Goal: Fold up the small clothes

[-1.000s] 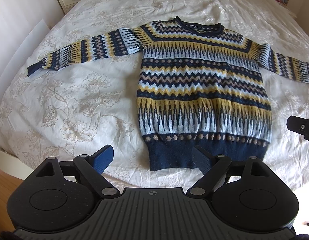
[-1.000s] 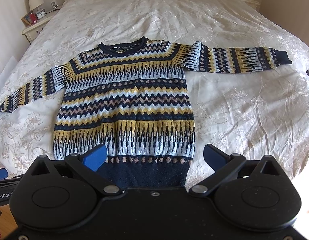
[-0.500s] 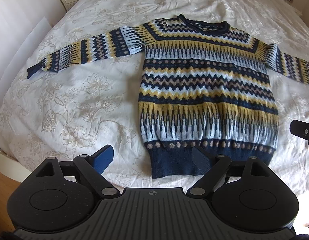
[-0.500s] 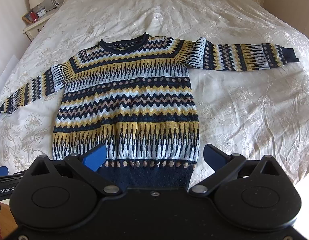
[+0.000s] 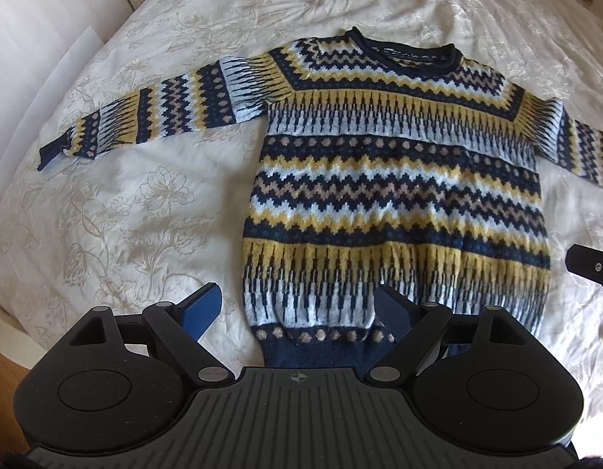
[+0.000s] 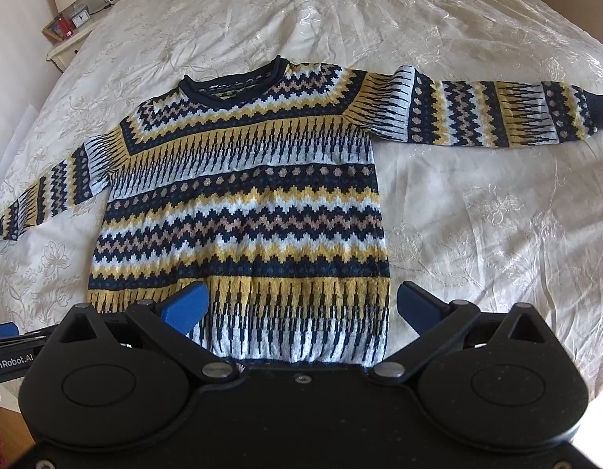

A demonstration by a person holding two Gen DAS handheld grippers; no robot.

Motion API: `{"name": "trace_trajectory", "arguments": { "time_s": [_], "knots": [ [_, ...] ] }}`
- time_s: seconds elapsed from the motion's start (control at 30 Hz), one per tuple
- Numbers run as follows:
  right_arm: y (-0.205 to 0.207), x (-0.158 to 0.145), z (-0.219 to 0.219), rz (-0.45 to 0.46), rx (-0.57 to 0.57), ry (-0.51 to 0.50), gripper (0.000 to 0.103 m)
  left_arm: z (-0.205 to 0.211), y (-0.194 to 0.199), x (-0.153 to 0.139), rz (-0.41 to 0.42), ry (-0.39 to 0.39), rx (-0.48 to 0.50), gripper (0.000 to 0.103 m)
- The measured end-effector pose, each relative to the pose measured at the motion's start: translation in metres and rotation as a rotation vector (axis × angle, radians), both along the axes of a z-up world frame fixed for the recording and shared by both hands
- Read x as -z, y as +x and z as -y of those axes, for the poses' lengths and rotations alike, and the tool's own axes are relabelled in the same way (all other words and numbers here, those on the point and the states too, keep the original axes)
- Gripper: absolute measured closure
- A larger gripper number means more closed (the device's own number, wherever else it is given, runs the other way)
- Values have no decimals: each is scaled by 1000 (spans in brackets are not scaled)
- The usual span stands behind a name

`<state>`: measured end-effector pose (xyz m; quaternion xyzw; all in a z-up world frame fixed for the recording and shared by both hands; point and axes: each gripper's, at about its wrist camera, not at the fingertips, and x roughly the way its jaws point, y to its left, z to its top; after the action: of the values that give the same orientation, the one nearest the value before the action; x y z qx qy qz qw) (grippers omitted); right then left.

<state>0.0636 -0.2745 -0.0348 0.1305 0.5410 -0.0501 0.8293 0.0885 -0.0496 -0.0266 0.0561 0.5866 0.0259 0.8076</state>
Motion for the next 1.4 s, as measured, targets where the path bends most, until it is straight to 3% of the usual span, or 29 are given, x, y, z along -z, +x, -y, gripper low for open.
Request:
{"name": "trace_trajectory", "arguments": {
  "time_s": [0.5, 1.13, 1.2, 1.27, 1.4],
  "knots": [
    [57, 11, 62, -10, -35, 35, 1, 48, 51, 0, -8, 33, -52, 18],
    [91, 44, 184, -19, 74, 12, 2, 116, 96, 13, -32, 59, -31, 18],
    [92, 49, 203, -16, 100, 1, 4, 122, 98, 15, -36, 64, -26, 18],
    [93, 55, 223, -21, 125, -8, 13, 128, 100, 17, -40, 66, -20, 18],
    [90, 64, 265, -13, 209, -32, 16, 139, 102, 21, -51, 74, -8, 18]
  ]
}}
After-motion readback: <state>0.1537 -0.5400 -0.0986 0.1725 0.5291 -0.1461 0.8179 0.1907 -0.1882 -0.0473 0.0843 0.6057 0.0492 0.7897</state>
